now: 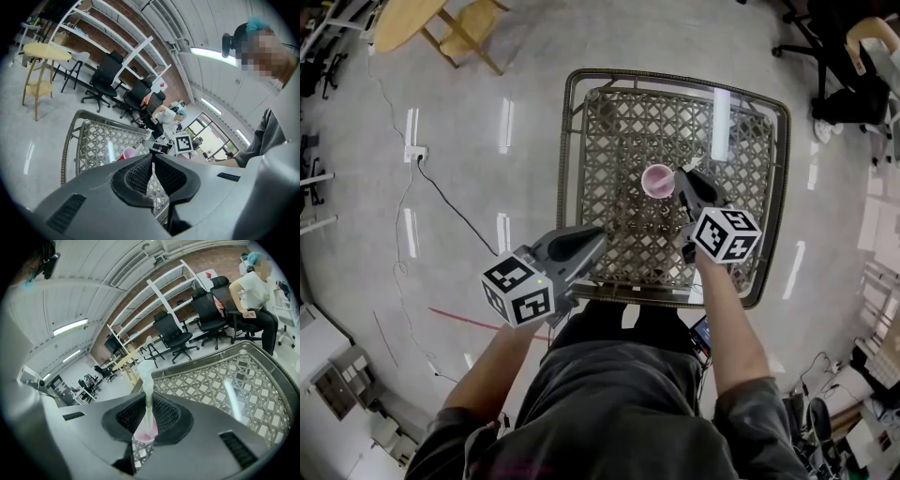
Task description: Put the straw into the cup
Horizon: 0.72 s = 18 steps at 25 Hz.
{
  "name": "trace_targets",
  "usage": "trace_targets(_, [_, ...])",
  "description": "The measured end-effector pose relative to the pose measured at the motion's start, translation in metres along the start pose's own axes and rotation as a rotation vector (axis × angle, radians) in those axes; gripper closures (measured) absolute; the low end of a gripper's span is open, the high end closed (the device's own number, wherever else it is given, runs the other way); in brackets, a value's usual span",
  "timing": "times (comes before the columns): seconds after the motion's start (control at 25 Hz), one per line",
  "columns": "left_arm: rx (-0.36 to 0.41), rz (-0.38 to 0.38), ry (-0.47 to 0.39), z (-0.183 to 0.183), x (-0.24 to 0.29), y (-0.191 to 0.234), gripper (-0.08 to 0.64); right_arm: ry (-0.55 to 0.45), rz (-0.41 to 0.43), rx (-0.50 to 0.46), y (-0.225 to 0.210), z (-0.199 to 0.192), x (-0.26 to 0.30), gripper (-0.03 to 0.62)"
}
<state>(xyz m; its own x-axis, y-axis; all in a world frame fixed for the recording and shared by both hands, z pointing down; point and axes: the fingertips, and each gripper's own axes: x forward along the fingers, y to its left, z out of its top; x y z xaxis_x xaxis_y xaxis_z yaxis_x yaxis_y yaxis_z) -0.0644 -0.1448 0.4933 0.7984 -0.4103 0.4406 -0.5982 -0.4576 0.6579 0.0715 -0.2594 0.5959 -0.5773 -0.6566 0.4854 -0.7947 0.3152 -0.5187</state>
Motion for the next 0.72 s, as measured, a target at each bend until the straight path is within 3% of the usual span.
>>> trace_targets(0.32, [0.000,-0.006,-0.002,-0.001,-0.003,0.002,0.534,0.042,-0.044,-0.109,0.002,-0.014,0.010,0.548])
trace_targets(0.72, [-0.007,-0.008,-0.004,-0.001,-0.006,0.004,0.534,0.064,-0.085,-0.165,0.000,-0.020,0.020,0.548])
